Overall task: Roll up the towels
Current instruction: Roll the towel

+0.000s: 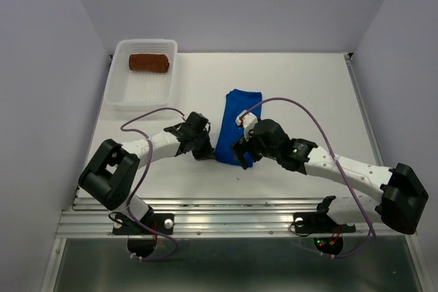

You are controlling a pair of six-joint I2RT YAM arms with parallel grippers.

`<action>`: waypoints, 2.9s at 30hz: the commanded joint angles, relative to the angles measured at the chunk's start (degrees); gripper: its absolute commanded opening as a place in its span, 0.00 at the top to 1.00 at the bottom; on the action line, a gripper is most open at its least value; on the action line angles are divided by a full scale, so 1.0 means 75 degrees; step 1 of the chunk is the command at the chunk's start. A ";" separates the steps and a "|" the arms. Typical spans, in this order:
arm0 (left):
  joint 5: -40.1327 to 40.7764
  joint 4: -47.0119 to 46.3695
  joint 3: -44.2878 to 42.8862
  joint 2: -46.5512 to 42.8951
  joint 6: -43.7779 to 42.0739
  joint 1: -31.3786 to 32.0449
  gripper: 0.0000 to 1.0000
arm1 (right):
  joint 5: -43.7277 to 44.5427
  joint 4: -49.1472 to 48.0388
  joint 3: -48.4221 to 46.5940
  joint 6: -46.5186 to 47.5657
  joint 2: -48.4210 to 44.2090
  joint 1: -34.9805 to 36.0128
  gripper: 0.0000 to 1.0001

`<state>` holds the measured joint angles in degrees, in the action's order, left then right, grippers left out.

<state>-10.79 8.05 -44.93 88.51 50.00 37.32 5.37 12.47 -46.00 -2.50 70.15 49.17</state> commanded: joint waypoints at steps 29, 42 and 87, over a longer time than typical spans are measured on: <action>-0.0975 0.0719 0.0389 -0.1079 -0.0174 -0.1249 1.00 | 0.1090 -0.1112 -0.0101 0.1624 0.2940 0.1858 0.83; -0.1000 0.0695 -0.0009 -0.1687 -0.0491 -0.1285 0.35 | -0.0571 -0.0409 -0.0851 -0.0298 0.2612 0.1052 0.99; -0.1000 -0.1015 0.0155 -0.0529 -0.1499 -0.0980 0.18 | -0.5087 -0.0069 -0.1789 -0.2292 0.4263 -0.2665 0.99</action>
<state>-19.53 1.89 -41.28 83.37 40.25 29.67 -32.03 11.25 -56.99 -20.84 101.47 29.58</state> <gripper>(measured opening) 0.831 0.033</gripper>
